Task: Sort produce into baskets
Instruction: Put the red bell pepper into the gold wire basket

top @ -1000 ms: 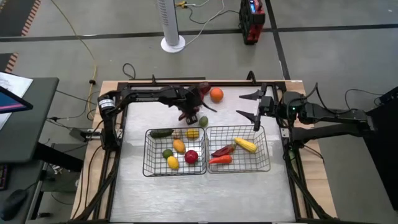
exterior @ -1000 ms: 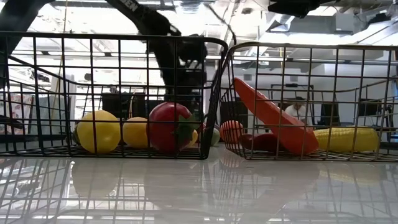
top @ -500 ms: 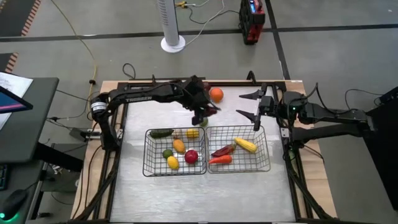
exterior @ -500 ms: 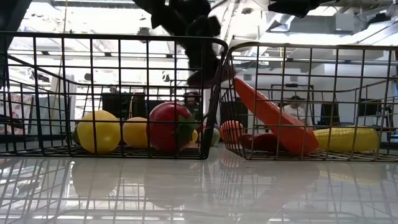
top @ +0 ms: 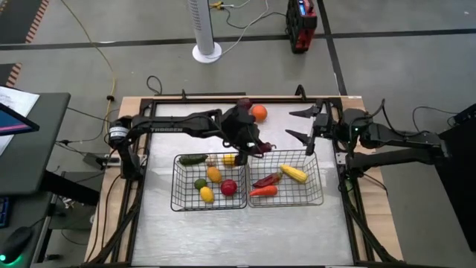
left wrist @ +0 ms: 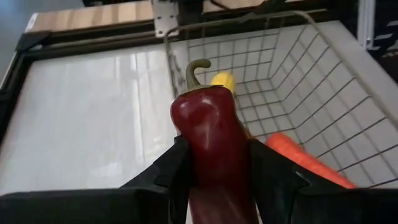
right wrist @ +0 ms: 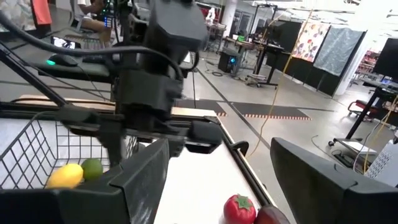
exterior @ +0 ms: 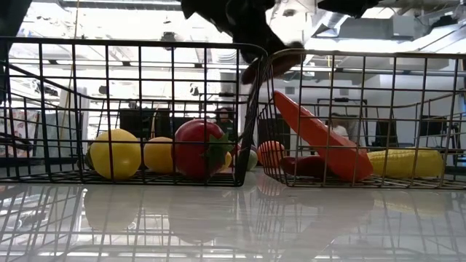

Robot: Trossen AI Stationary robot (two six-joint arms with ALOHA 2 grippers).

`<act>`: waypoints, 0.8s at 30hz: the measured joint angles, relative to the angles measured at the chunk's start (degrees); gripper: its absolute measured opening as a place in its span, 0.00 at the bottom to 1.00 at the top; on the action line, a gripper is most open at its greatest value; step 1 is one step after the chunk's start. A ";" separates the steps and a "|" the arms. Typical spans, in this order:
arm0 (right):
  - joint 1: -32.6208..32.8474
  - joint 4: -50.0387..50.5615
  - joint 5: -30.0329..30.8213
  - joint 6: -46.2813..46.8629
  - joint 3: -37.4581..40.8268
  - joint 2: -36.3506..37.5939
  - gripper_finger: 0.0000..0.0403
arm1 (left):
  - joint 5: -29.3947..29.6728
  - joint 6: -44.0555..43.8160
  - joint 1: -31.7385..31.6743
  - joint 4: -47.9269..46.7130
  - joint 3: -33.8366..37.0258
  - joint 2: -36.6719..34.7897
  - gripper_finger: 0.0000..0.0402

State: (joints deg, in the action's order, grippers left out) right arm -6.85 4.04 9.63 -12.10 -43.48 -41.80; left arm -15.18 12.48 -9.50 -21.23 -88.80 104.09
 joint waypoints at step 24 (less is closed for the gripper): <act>0.00 0.03 0.04 0.07 0.00 -0.26 0.77 | 0.90 -1.03 4.80 5.74 0.00 0.00 0.31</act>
State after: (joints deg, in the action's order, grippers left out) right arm -6.85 4.08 9.67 -12.03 -43.48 -42.06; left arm -14.28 11.46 -4.70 -15.49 -88.79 104.09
